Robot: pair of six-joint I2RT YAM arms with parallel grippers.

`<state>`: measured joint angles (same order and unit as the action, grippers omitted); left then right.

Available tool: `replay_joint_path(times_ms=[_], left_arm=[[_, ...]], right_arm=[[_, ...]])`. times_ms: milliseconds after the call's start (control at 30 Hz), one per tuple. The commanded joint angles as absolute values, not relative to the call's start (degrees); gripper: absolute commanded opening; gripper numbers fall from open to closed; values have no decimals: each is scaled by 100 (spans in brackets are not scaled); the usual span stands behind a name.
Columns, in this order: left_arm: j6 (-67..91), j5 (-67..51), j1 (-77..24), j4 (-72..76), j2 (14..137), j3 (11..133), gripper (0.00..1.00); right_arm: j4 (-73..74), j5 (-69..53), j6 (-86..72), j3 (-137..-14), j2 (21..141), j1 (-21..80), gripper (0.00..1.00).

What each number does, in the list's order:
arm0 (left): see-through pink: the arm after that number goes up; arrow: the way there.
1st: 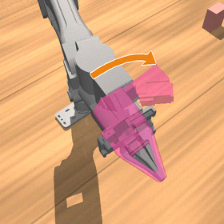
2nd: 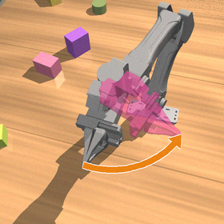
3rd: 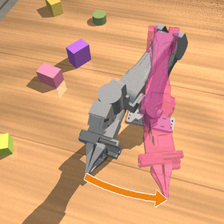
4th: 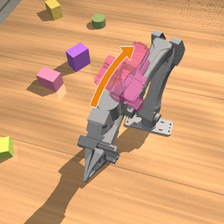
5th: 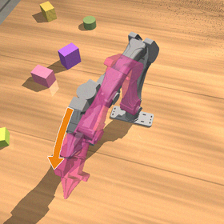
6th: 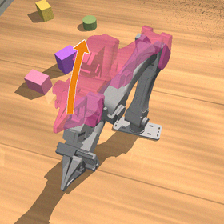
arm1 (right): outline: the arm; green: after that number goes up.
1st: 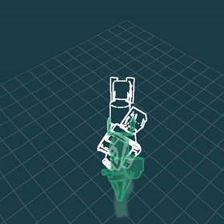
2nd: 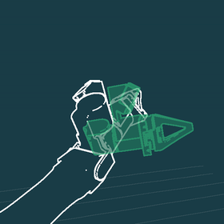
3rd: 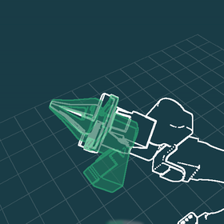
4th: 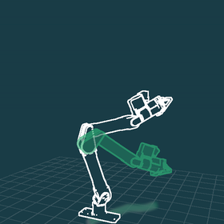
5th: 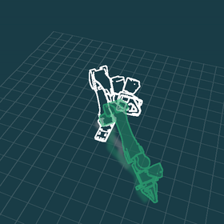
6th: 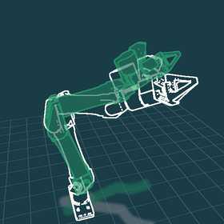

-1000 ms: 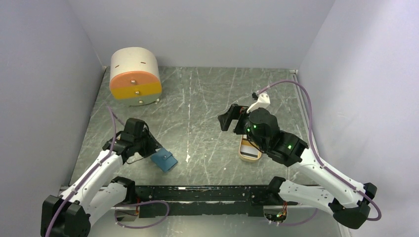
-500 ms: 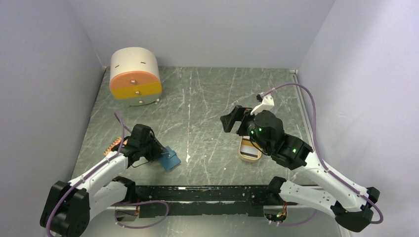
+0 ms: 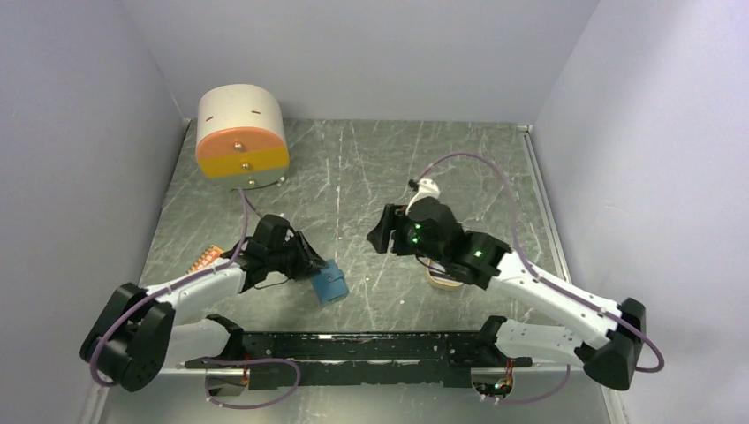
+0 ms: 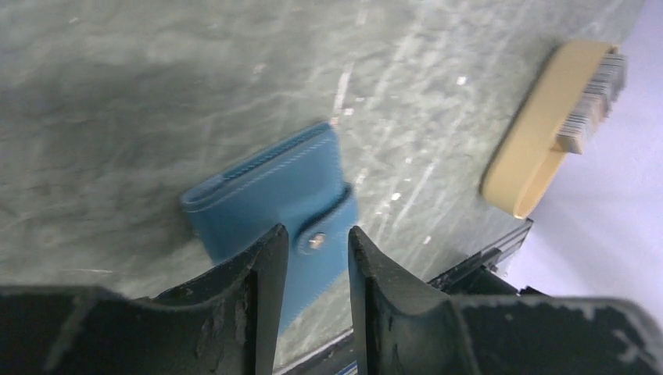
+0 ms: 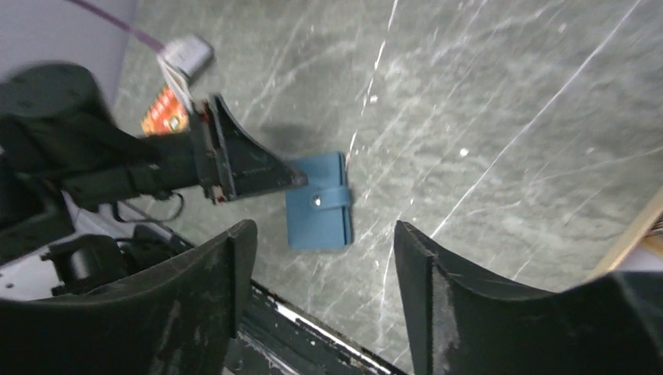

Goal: Put the credit cards into the card holder
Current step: Move the card holder to the center of the board, then open the card holder at the center of the board.

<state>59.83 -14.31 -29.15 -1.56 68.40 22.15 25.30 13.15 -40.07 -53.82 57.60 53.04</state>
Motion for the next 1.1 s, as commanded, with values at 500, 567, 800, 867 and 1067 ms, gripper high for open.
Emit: replay_joint_path(times_ms=[500, 567, 800, 867, 1067], left_arm=[[4001, 1713, -2962, -3959, 3248, 5150, 57], [3815, 1844, -2962, -3992, 2914, 5181, 57], [3540, 2499, -2962, -3995, 1662, 4836, 59], [3533, 2645, -2955, -3975, 1374, 4728, 61], [3411, 2689, -2962, -3977, 1035, 4506, 62]], right_arm=[[1899, 1774, -4547, -6435, 9011, 7251, 37], [2133, 1759, -4485, -6738, 9531, 7291, 37], [2615, 2015, -4249, -7443, 10536, 7373, 35], [2706, 2115, -4204, -7548, 10704, 7369, 35], [3035, 2649, -4124, -7713, 11077, 7371, 34]])
